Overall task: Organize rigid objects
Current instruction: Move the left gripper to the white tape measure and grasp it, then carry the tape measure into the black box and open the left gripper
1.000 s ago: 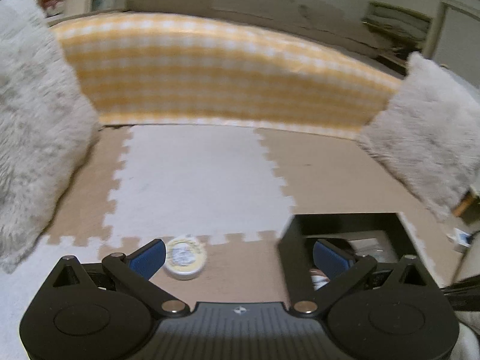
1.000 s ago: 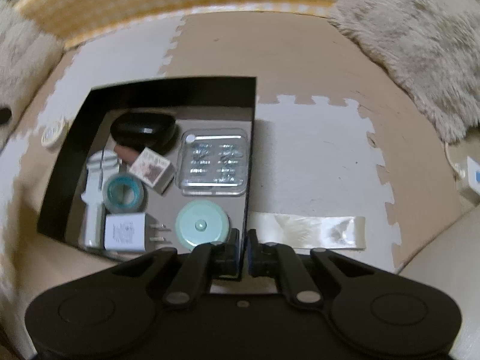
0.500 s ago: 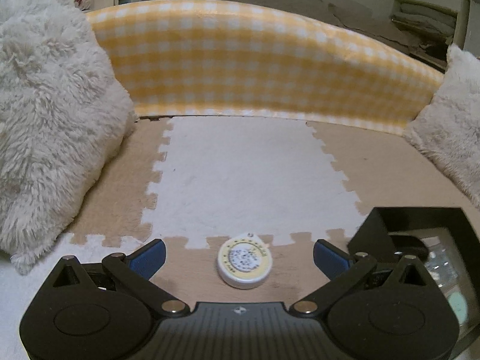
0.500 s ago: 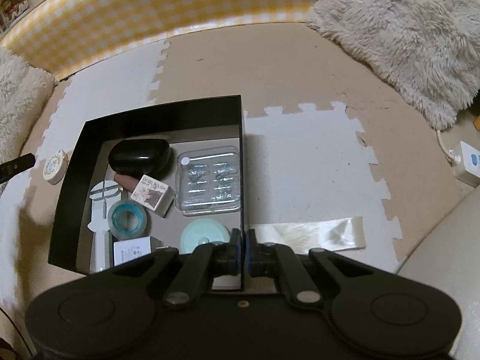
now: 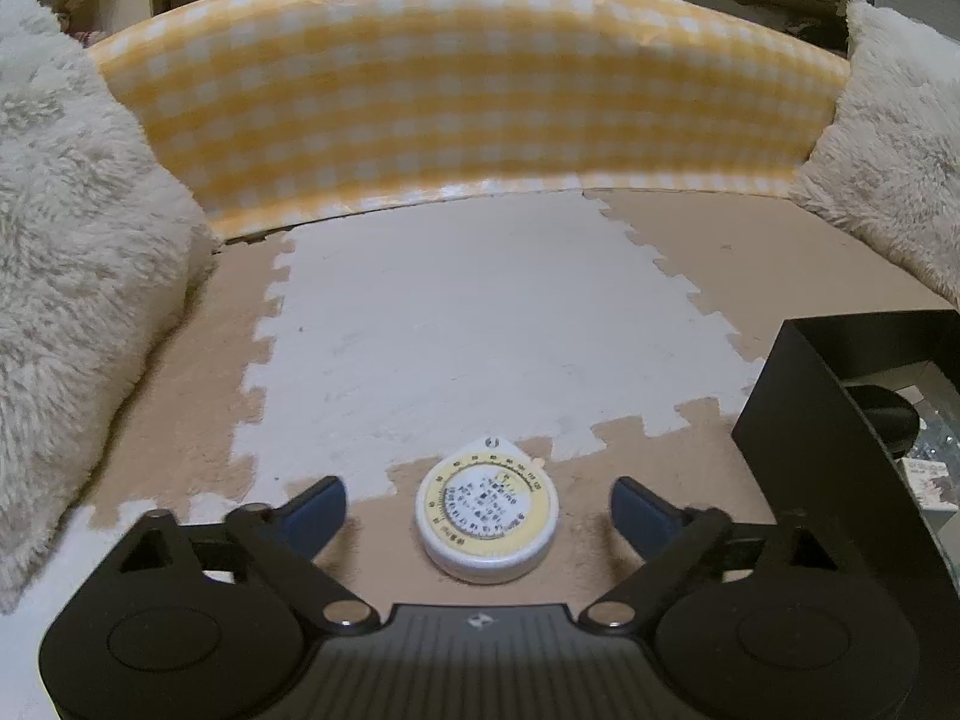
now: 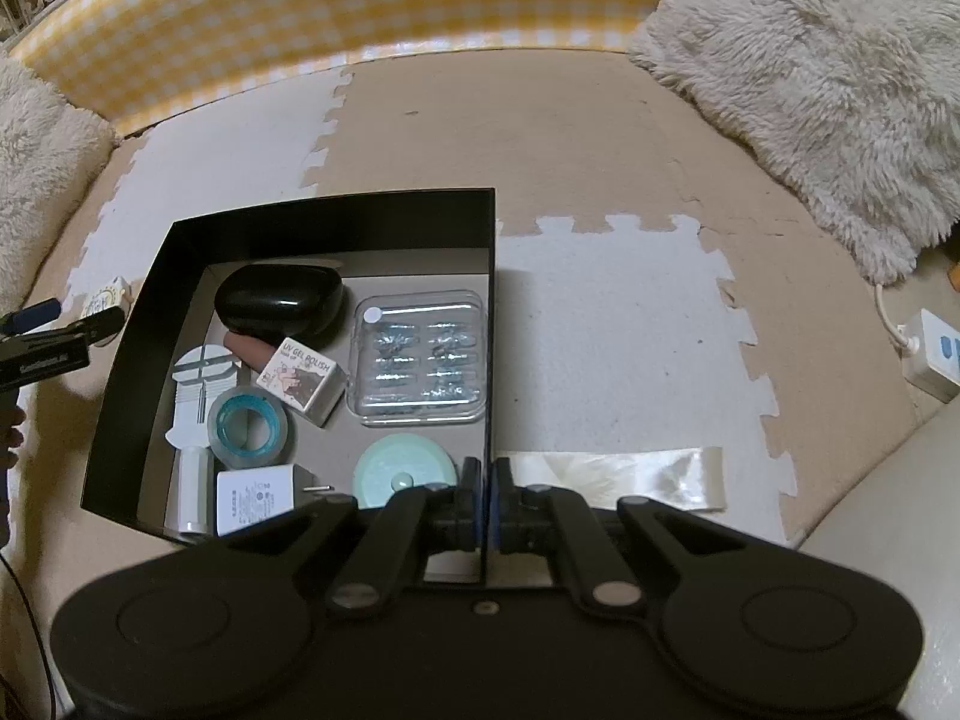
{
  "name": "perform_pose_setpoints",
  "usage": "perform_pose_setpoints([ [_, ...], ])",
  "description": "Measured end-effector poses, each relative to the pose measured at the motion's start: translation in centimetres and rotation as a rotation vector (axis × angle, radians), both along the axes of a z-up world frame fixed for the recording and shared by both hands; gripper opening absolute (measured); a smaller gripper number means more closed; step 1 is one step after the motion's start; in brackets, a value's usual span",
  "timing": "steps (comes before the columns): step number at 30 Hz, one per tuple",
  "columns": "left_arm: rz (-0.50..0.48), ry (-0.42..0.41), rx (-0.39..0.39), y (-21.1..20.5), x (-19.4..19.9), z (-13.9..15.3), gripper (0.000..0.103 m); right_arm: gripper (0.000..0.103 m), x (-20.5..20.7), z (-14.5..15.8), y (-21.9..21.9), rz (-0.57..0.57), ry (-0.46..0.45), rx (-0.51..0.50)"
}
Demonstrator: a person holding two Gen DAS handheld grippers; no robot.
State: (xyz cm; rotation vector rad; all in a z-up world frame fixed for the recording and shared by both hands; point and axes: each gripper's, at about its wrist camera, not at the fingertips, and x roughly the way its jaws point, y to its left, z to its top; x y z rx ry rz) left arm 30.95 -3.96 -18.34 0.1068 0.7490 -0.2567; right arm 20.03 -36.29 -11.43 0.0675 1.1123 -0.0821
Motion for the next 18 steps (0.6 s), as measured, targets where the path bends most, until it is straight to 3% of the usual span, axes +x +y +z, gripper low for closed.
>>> perform_pose_setpoints([
  [5, -0.002, 0.006, 0.013, -0.01, 0.40, -0.50, 0.078, 0.003, 0.03, -0.06, 0.09, 0.005, 0.002, -0.002],
  [10, -0.012, 0.034, -0.016, 0.22, 0.57, -0.42, 0.053, 0.003, 0.08, -0.08, 0.16, 0.008, 0.002, -0.007],
  [18, 0.010, 0.095, -0.059, -0.05, 0.27, 0.18, 0.053, 0.003, 0.09, -0.11, 0.28, 0.010, 0.002, -0.011],
])
